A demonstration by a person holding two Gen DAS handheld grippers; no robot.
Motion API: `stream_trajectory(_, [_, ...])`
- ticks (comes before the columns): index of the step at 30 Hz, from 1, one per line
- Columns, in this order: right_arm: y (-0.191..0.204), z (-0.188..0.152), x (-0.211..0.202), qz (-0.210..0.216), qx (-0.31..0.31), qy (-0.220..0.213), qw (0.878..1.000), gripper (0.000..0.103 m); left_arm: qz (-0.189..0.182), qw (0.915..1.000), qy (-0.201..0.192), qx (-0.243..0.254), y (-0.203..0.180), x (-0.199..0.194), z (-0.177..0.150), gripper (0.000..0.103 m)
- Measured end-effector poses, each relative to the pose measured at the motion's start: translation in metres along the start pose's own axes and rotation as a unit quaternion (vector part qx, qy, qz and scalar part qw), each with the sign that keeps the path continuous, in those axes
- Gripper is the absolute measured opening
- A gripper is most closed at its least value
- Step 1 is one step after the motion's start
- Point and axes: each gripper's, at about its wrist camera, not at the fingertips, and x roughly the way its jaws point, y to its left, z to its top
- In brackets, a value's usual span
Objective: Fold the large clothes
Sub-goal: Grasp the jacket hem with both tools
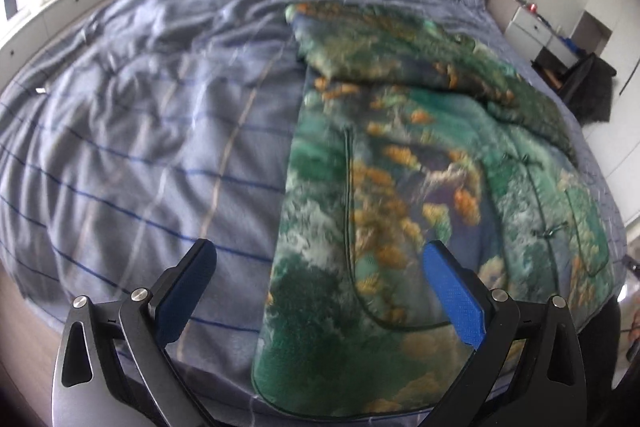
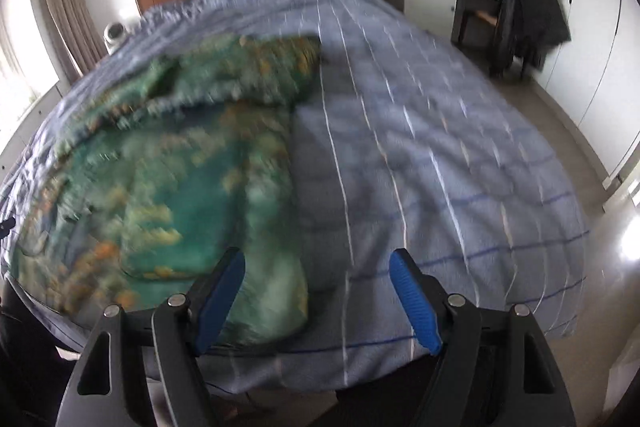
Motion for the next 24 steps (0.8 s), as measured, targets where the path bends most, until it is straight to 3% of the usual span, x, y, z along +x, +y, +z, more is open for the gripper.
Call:
stream_trajectory(6, [-0.006, -0.010, 0.036, 0.048, 0.019, 0.057, 0.997, 0.077, -0.009, 0.9988, 0.049, -0.004, 0.000, 0.026, -0.014, 0.103])
stream_trajectory(12, [0.008, -0.010, 0.046, 0.093, 0.003, 0.068, 0.993, 0.077, -0.014, 0.9977, 0.061, 0.026, -0.012, 0.032, -0.015, 0.103])
stream_trajectory(21, [0.015, -0.007, 0.059, 0.089, -0.015, 0.098, 0.991, 0.077, -0.039, 0.9942, 0.098, 0.021, -0.004, 0.047, -0.011, 0.103])
stream_trajectory(24, [0.014, -0.007, 0.059, 0.108, -0.013, 0.110, 0.988, 0.077, -0.062, 0.9910, 0.117, 0.021, -0.004, 0.048, -0.016, 0.103])
